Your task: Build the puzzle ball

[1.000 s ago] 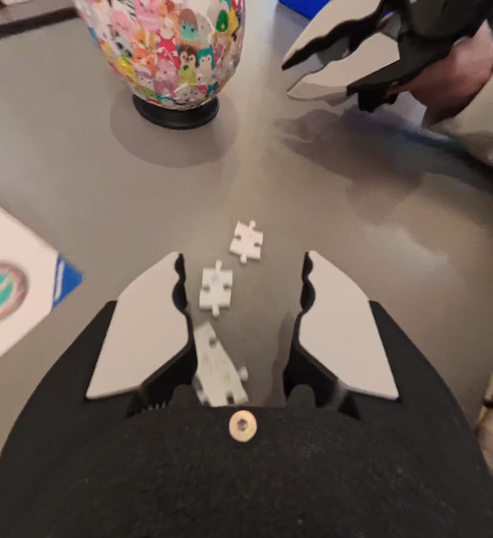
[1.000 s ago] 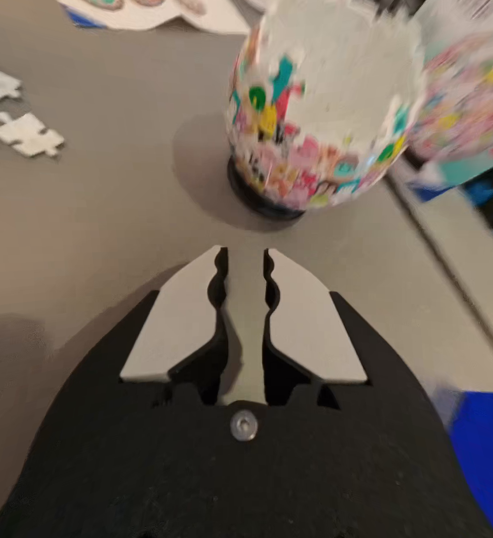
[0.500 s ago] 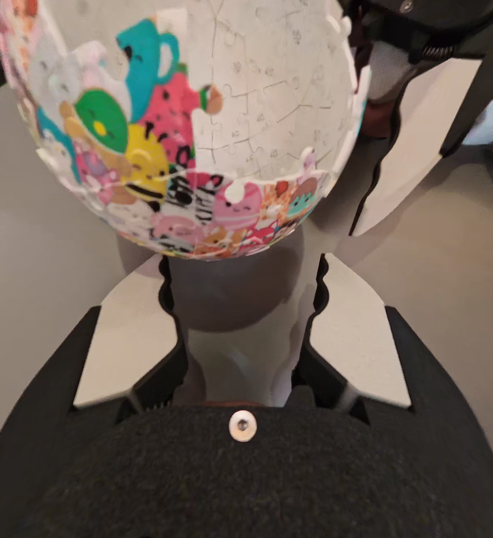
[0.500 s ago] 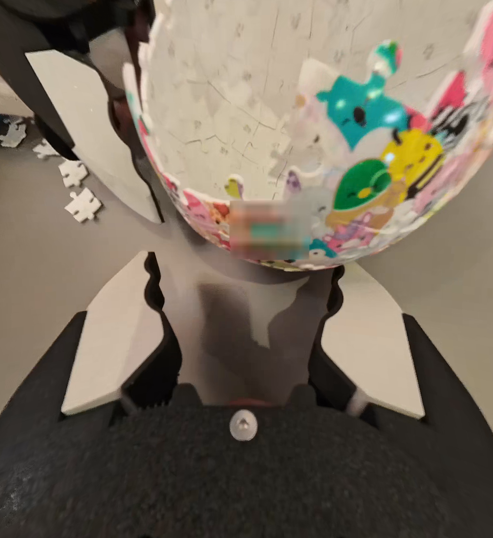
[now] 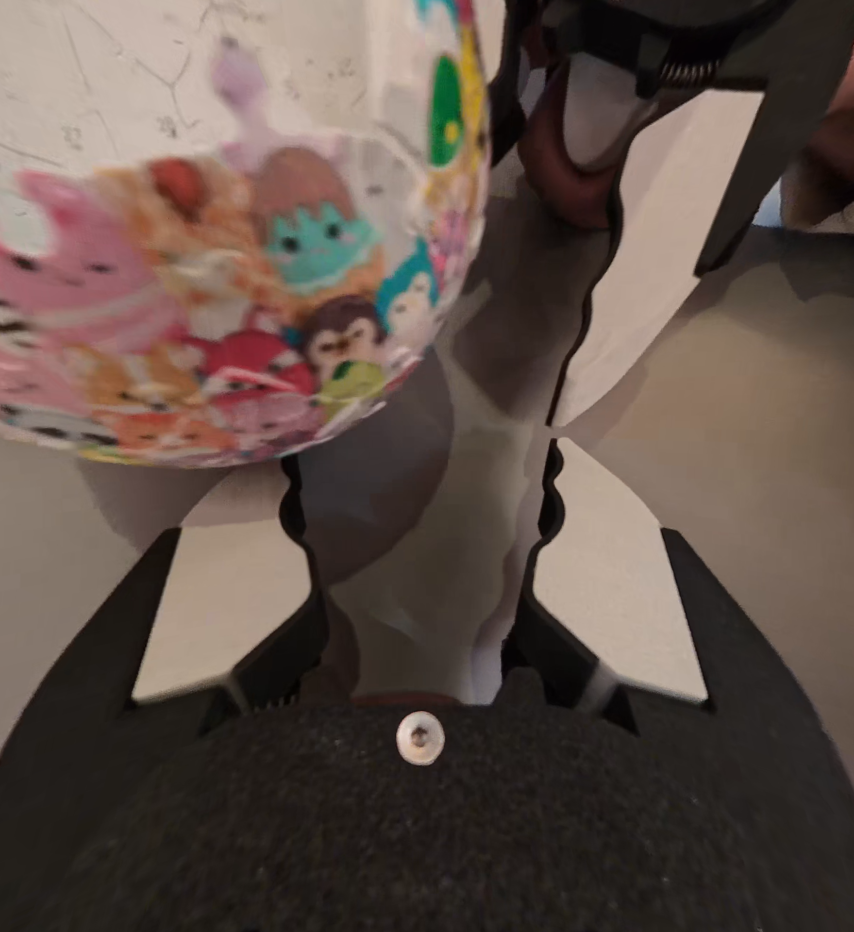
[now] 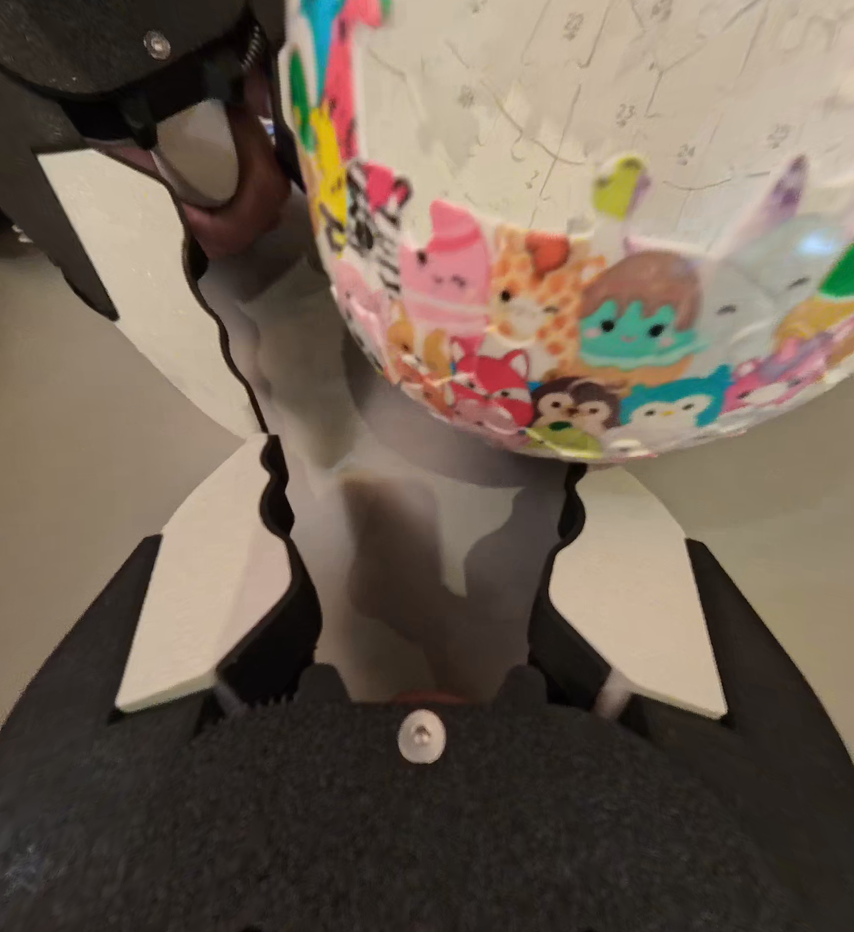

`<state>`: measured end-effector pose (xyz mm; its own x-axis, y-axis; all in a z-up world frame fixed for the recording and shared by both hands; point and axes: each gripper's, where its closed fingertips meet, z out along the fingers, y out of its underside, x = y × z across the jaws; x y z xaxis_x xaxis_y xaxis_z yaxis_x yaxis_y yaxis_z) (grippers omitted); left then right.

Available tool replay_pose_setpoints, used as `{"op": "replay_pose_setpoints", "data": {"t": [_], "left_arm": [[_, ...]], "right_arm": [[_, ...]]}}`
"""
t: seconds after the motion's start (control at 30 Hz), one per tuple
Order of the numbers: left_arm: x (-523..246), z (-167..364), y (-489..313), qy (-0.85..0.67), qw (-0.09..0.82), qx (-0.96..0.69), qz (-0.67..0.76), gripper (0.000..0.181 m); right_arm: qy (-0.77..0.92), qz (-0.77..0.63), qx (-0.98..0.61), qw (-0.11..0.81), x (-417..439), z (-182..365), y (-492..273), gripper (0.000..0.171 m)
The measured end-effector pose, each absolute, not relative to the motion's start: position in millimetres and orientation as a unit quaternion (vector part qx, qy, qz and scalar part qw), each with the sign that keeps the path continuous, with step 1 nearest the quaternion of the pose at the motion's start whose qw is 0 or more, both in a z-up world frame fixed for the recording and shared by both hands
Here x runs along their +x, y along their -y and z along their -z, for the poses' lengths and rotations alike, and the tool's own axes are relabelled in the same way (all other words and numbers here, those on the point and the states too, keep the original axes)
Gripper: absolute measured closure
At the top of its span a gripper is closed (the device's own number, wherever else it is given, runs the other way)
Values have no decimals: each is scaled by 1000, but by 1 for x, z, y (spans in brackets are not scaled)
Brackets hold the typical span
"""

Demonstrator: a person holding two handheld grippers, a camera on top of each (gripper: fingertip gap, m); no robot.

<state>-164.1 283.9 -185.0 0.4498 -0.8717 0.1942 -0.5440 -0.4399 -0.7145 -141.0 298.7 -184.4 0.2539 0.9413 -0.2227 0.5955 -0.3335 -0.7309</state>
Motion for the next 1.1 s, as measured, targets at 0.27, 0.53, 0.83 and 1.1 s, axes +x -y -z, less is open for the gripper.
{"op": "replay_pose_setpoints", "data": {"t": [0.27,0.53,0.83,1.1], "left_arm": [[-180,186,-297,-421,318,-816,235,83],[-173,190,-316,-443,291,-807,259,73],[-165,191,-302,-459,280,-801,264,66],[-166,192,-266,-467,274,-799,261,62]], "right_arm": [[489,-304,-767,284,-128,185,-309,68],[499,-308,-764,269,-142,188,-328,62],[510,-311,-759,261,-142,189,-329,55],[513,-301,-759,264,-143,190,-292,54]]}}
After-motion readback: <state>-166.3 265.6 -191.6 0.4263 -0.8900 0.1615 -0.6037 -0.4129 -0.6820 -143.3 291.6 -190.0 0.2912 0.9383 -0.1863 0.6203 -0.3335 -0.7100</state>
